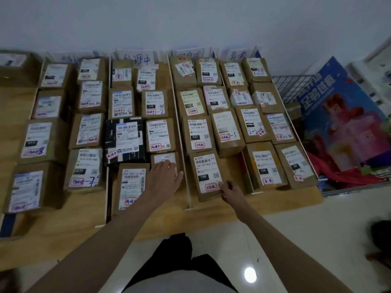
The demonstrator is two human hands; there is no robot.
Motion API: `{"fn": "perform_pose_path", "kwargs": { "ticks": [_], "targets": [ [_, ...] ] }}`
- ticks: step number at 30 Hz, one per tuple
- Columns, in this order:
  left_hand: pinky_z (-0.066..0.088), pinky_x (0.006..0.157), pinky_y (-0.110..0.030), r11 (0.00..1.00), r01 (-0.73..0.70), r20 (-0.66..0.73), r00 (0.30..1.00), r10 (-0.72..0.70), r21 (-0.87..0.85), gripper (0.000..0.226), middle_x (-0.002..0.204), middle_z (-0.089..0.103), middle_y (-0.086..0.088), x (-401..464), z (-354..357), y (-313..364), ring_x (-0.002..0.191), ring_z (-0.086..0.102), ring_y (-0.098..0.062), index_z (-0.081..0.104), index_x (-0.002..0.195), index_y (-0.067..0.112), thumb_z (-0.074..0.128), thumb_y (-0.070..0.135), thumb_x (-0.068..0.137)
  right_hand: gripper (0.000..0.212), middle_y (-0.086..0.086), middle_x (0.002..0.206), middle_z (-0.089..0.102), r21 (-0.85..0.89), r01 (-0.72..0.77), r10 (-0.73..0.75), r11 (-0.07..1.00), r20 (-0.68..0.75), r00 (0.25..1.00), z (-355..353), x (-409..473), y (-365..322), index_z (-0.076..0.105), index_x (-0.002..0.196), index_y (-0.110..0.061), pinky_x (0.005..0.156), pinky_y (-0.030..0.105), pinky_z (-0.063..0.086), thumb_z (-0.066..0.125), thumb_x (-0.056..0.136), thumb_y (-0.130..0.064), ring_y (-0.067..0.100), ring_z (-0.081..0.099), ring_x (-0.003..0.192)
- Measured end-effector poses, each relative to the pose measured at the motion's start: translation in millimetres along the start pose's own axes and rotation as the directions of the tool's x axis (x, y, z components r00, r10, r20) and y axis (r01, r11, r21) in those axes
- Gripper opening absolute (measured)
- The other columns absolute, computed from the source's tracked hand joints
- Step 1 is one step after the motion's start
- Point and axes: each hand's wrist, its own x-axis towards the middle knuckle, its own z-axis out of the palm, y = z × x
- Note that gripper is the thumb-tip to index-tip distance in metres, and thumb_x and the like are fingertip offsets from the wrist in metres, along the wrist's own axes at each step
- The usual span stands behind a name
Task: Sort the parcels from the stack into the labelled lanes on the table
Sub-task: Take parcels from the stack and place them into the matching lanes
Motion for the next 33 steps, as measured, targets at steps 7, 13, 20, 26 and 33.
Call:
{"fn": "perform_pose_path", "kwargs": {
  "ticks": [7,13,20,26,33],
  "targets": [
    [0.039,0.106,-0.04,0.999,0.054,0.01,0.998,-0.054,0.007,0.051,0.134,0.056,-0.009,-4,3,-1,0.122,0.053,-0.025,0.057,0.13,0.012,0.032,0.047,0.102,0.04,-0.001,0.117,0.067,-0.132,0.009,-0.001,0.991,0.057,0.998,13,18,6,0.055,0.126,-0.018,0.098,0.045,0.053,0.05,0.099,-0.046,0.016,0.063,0.106],
    [0.029,0.114,-0.039,0.995,0.095,-0.002,0.995,-0.095,0.019,0.051,0.144,0.047,-0.008,-14,-3,5,0.133,0.044,-0.025,0.047,0.14,0.012,0.032,0.044,0.103,0.047,0.008,0.119,0.063,-0.332,0.057,-0.067,0.942,-0.018,0.998,10,14,-16,0.045,0.139,-0.004,0.083,0.03,0.047,0.046,0.104,-0.035,0.02,0.059,0.105],
    [0.017,0.122,-0.041,0.987,0.159,-0.089,0.984,-0.155,0.037,0.057,0.157,0.033,-0.006,-28,-38,5,0.146,0.026,-0.023,0.031,0.152,0.015,0.032,0.045,0.104,0.038,0.006,0.136,0.049,-0.715,0.48,-0.649,0.509,0.049,0.759,-6,8,-88,0.046,0.135,-0.015,0.104,0.04,0.044,0.045,0.101,-0.032,0.023,0.045,0.127],
    [0.016,0.122,-0.041,0.961,0.276,-0.205,0.941,-0.269,0.01,0.056,0.158,0.031,-0.005,-70,-65,-20,0.147,0.025,-0.022,0.031,0.152,0.016,0.032,0.044,0.104,0.051,0.008,0.159,0.03,-0.796,0.583,-0.754,0.162,0.281,0.593,26,-13,-128,0.034,0.151,-0.017,0.123,0.046,0.018,0.038,0.104,-0.036,0.028,0.021,0.15],
    [0.021,0.121,-0.042,0.898,0.44,-0.233,0.871,-0.432,-0.022,0.053,0.157,0.033,-0.004,-153,-65,-81,0.147,0.025,-0.023,0.033,0.149,0.018,0.033,0.044,0.102,0.057,0.007,0.161,0.026,-0.745,0.665,-0.725,0.041,0.436,0.533,94,-39,-128,0.027,0.154,-0.017,0.123,0.046,0.017,0.032,0.103,-0.044,0.027,0.02,0.15]
  ]
}}
